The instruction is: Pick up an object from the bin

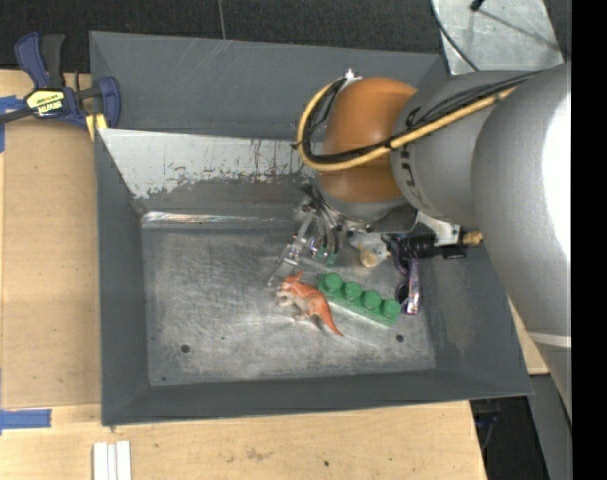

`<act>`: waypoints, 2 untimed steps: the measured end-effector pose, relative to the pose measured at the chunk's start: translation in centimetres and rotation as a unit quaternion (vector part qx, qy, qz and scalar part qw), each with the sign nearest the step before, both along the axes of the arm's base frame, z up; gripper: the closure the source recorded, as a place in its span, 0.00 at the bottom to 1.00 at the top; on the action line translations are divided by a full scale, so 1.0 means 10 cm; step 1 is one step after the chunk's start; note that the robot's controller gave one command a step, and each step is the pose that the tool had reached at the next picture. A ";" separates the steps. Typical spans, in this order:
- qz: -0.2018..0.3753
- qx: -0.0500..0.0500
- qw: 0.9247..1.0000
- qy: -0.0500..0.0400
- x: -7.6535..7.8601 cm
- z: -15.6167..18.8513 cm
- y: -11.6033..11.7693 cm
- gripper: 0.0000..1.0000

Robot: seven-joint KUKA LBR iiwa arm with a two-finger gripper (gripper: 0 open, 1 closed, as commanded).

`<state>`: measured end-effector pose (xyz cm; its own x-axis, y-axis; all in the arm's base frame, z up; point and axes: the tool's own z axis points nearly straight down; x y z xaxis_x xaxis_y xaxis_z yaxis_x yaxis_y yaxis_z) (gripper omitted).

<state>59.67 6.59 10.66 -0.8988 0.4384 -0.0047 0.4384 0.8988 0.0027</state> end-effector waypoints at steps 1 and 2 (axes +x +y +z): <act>-0.072 0.001 0.997 0.001 -0.20 -0.07 -0.23 0.00; -0.105 0.002 0.994 0.003 -0.77 -0.22 -0.29 1.00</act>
Offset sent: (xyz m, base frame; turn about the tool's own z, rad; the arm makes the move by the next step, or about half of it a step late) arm -0.0775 -0.0308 -0.0234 0.2147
